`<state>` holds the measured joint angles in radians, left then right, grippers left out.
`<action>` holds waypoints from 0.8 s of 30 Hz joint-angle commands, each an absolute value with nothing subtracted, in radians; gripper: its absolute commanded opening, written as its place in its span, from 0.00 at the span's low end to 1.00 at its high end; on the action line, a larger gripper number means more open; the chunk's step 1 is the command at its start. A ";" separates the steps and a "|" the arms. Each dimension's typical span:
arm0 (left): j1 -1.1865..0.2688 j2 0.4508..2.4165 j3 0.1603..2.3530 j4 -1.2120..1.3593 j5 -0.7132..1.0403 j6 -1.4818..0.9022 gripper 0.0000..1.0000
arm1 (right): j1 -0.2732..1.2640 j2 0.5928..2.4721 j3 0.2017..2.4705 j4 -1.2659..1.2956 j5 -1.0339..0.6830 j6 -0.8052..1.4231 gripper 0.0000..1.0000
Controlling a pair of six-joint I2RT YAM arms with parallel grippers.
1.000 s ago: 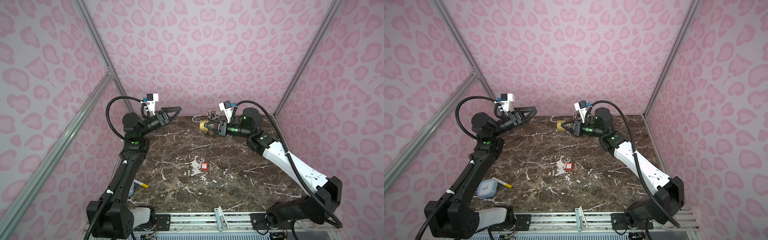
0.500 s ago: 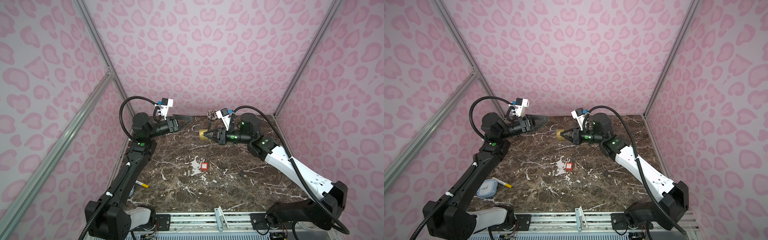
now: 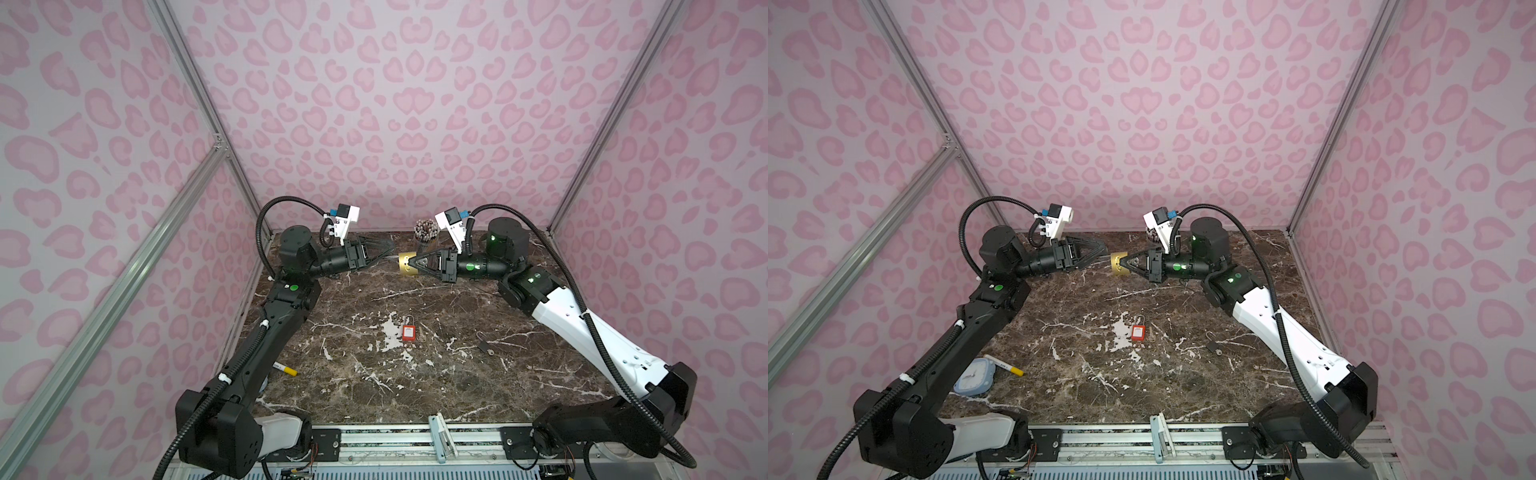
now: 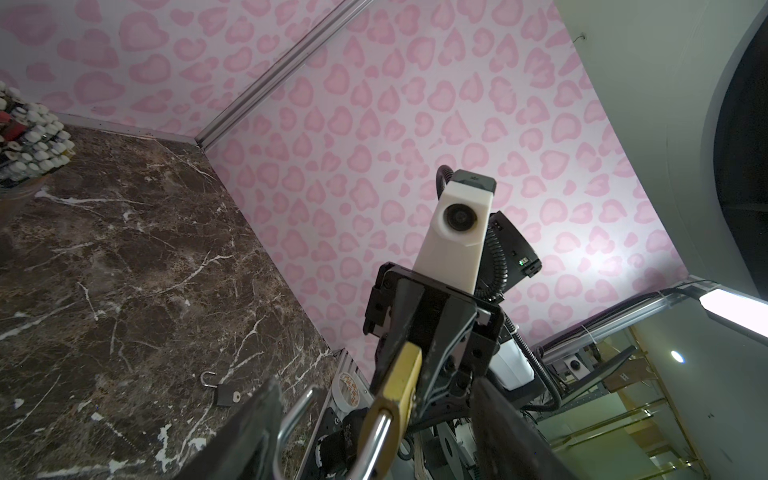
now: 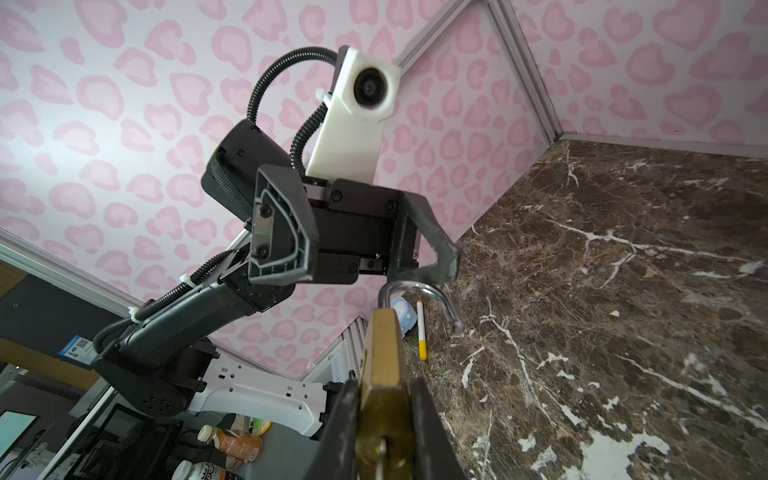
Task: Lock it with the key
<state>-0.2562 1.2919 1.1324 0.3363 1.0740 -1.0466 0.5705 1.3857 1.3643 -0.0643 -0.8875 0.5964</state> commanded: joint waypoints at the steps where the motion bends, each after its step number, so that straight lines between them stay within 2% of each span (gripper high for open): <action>1: -0.256 1.292 1.132 0.342 1.095 -1.027 0.73 | 0.552 1.391 1.374 0.044 -0.929 0.639 0.00; 6: -0.255 1.293 1.135 0.338 1.096 -1.017 0.69 | 0.522 1.406 1.364 0.116 -0.939 0.687 0.00; 10: -0.255 1.296 1.137 0.337 1.094 -1.013 0.58 | 0.502 1.412 1.344 0.207 -0.961 0.765 0.00; 14: -0.256 1.289 1.141 0.318 1.080 -0.994 0.59 | 0.486 1.413 1.341 0.247 -0.985 0.805 0.00; 21: -0.256 1.279 1.172 0.338 1.000 -0.997 0.69 | 0.474 1.377 1.331 0.173 -0.976 0.759 0.00; 24: -0.255 1.302 1.201 0.370 1.002 -1.026 0.69 | 0.476 1.365 1.316 0.180 -0.994 0.771 0.00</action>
<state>-0.2558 1.2907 1.1740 0.3168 1.0176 -1.0107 0.4759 1.3727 1.3285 0.1318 -0.9699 0.7704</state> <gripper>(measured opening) 0.694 0.175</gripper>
